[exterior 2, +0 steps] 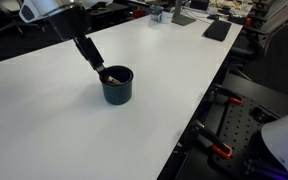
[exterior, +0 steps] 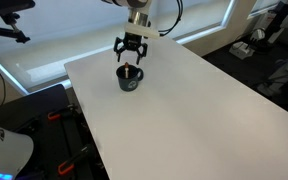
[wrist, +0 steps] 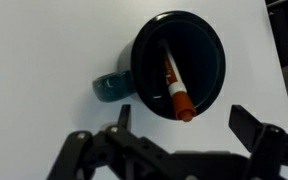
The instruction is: Remove the red marker from the dark green mug.
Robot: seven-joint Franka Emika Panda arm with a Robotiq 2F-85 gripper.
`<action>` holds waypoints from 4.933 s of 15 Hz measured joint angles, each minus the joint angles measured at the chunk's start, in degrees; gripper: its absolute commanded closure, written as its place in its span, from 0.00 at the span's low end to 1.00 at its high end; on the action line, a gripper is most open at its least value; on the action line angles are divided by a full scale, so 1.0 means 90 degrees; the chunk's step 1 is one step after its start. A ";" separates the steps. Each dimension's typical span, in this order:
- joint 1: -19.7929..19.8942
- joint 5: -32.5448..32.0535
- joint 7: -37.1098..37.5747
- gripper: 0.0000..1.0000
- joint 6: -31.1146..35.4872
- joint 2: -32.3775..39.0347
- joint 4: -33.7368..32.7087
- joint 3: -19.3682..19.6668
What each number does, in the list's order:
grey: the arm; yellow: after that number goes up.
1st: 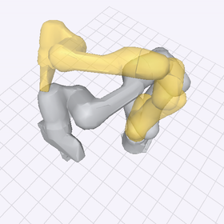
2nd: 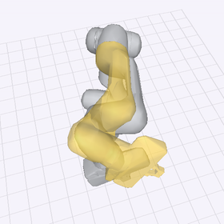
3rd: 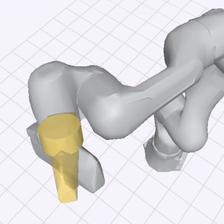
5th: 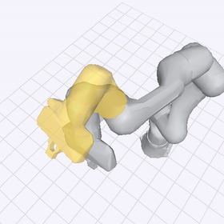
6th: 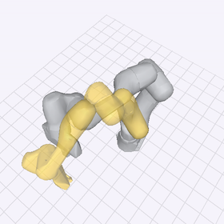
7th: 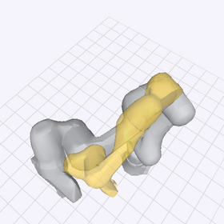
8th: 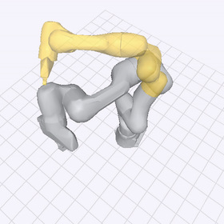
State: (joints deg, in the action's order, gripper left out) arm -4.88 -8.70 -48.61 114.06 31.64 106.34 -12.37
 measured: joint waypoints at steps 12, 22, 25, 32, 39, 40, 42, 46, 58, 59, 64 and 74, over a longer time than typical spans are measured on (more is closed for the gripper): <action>-0.0012 0.0000 -0.0007 0.00 0.0000 0.0024 -0.0030 -0.0007; -0.0089 0.0000 0.0351 0.00 -0.0182 0.0018 -0.0006 -0.0004; -0.0111 0.0000 0.0446 0.00 -0.0285 -0.0025 0.0002 -0.0004; -0.0111 -0.0001 0.0447 0.00 -0.0299 -0.0018 0.0006 -0.0002; -0.0093 -0.0001 0.0517 0.24 -0.0302 -0.0019 0.0086 0.0020; -0.0091 -0.0001 0.0550 0.28 -0.0302 -0.0020 0.0098 0.0021; -0.0083 -0.0001 0.0560 0.42 -0.0302 -0.0020 0.0107 0.0024; -0.0063 -0.0001 0.0563 0.73 -0.0302 -0.0020 0.0134 0.0043; 0.0035 0.0005 0.0570 0.83 -0.0289 -0.0031 0.0211 0.0053; 0.0042 0.0005 0.0570 0.83 -0.0280 -0.0031 0.0227 0.0053; 0.0056 0.0005 0.0570 1.00 -0.0244 -0.0059 0.0258 0.0053; 0.0064 0.0003 0.0570 0.62 -0.0242 -0.0058 0.0297 0.0052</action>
State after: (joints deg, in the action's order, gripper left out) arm -4.30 -8.67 -43.48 111.88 31.11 109.02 -11.91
